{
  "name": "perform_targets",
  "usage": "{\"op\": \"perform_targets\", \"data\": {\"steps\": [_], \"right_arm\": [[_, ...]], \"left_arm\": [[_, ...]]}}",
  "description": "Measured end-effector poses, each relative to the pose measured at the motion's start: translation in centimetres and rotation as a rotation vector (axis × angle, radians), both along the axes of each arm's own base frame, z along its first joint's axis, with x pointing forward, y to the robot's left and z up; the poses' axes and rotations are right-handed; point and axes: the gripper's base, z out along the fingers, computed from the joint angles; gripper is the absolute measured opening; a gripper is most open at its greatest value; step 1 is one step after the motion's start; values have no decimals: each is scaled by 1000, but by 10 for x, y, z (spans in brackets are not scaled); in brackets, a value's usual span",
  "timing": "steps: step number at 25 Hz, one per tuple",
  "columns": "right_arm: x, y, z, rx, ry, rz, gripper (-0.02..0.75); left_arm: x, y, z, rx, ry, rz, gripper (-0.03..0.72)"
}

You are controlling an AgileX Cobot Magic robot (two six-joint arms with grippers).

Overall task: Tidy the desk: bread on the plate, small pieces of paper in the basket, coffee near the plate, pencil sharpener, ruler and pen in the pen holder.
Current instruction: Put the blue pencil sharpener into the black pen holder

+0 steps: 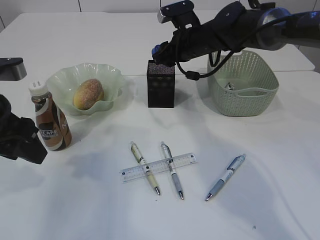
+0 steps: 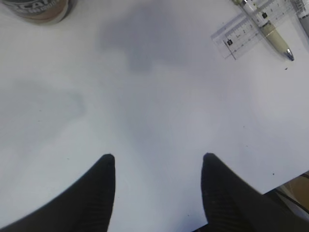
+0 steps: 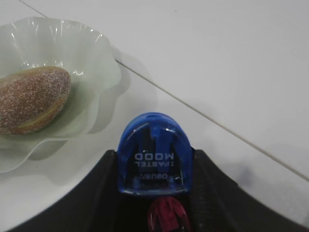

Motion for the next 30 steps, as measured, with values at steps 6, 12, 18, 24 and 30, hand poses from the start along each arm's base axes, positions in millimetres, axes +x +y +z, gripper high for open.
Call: {"op": "perform_targets", "data": {"steps": [6, 12, 18, 24, 30], "right_arm": [[2, -1, -5, -4, 2, -8, 344], [3, -1, -8, -6, 5, -11, 344], [5, 0, -23, 6, 37, -19, 344], [5, 0, -26, 19, 48, -24, 344], [5, 1, -26, 35, 51, -31, 344]], "left_arm": [[0, 0, 0, 0, 0, 0, 401], [0, 0, 0, 0, 0, 0, 401], [0, 0, 0, 0, 0, 0, 401], [0, 0, 0, 0, 0, 0, 401], [0, 0, 0, 0, 0, 0, 401]]}}
